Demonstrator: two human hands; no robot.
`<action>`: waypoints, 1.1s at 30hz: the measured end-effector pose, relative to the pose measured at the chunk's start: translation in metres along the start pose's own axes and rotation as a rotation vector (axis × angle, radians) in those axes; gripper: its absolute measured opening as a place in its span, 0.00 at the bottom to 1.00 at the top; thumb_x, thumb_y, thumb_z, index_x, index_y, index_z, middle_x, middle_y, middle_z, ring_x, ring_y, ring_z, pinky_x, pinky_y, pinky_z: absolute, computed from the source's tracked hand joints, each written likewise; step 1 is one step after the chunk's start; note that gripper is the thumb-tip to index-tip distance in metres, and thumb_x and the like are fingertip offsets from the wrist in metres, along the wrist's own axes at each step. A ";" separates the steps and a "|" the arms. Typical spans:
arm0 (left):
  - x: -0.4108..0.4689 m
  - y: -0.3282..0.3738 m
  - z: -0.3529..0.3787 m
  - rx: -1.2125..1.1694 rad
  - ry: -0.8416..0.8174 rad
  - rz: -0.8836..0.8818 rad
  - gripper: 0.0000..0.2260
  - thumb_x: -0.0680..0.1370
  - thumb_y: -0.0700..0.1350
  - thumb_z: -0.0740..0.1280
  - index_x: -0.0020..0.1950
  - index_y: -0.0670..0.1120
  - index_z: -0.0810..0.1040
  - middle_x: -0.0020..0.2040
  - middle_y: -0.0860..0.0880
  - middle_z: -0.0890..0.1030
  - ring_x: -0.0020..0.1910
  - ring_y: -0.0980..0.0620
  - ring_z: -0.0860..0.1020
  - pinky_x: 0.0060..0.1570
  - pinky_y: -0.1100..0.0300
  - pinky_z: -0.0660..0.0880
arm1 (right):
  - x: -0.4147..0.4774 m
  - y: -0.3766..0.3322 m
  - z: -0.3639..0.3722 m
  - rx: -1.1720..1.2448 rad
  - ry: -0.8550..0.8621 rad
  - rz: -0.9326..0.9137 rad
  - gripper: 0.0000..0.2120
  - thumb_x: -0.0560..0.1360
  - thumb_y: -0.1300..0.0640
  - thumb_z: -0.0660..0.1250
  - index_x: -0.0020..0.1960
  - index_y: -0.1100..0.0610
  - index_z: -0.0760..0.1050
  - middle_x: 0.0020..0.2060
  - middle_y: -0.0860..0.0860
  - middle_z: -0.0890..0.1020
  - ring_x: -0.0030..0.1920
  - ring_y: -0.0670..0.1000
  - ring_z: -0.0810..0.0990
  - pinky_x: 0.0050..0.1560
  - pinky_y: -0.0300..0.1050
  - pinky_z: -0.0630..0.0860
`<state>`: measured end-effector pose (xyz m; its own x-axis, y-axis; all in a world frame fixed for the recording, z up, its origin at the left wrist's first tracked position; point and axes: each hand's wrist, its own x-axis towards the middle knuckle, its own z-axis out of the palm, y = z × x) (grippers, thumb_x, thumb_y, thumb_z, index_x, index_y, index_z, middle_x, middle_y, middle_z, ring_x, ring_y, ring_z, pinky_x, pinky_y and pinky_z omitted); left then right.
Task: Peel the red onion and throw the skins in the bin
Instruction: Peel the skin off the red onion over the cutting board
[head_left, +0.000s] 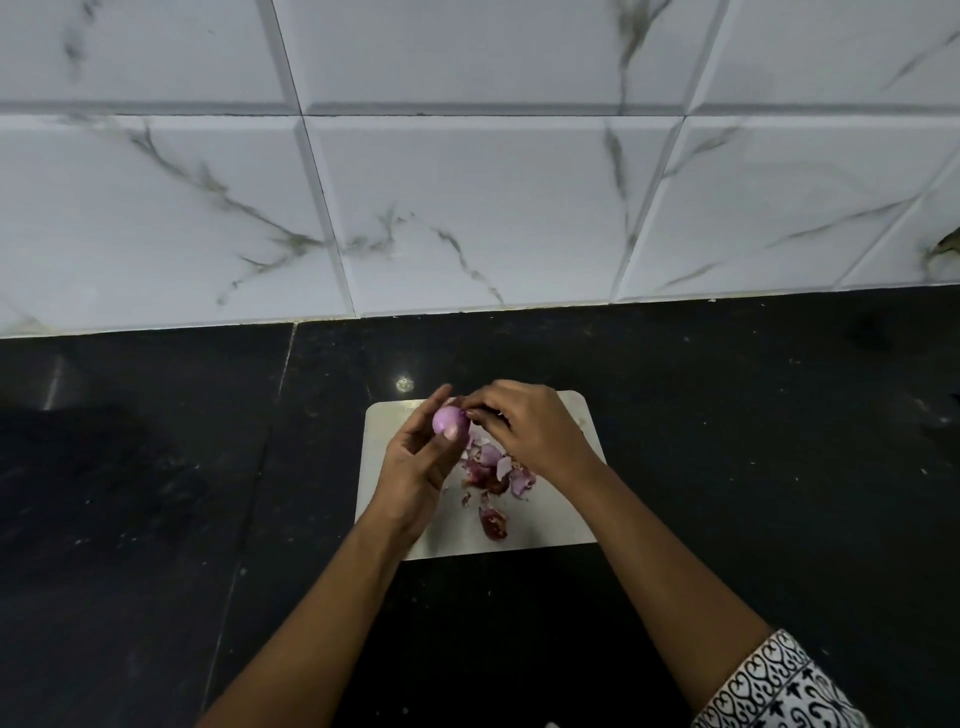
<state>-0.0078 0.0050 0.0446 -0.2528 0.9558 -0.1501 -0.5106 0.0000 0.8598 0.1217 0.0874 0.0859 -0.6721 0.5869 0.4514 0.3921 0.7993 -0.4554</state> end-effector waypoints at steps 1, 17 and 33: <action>0.000 0.002 0.002 0.038 -0.004 -0.074 0.18 0.76 0.48 0.65 0.65 0.44 0.74 0.60 0.43 0.80 0.57 0.47 0.80 0.53 0.59 0.78 | -0.001 0.001 0.001 -0.009 -0.001 -0.017 0.06 0.73 0.62 0.67 0.48 0.61 0.80 0.39 0.55 0.83 0.38 0.52 0.81 0.40 0.42 0.78; -0.001 0.000 0.008 0.064 0.138 0.127 0.13 0.69 0.34 0.72 0.50 0.46 0.78 0.48 0.50 0.83 0.48 0.52 0.81 0.46 0.57 0.79 | -0.013 0.006 0.013 0.228 0.202 0.521 0.05 0.73 0.61 0.69 0.48 0.56 0.80 0.41 0.49 0.83 0.41 0.42 0.80 0.44 0.32 0.78; -0.003 -0.010 0.003 0.260 0.183 0.196 0.21 0.69 0.32 0.73 0.59 0.45 0.76 0.57 0.46 0.81 0.55 0.49 0.81 0.52 0.56 0.79 | -0.017 0.000 0.007 0.324 -0.050 0.550 0.11 0.73 0.57 0.70 0.54 0.50 0.76 0.49 0.45 0.78 0.45 0.45 0.80 0.43 0.40 0.80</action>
<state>0.0002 0.0029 0.0383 -0.4797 0.8767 -0.0350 -0.2182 -0.0805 0.9726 0.1290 0.0766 0.0729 -0.4580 0.8874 0.0529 0.4838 0.2988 -0.8226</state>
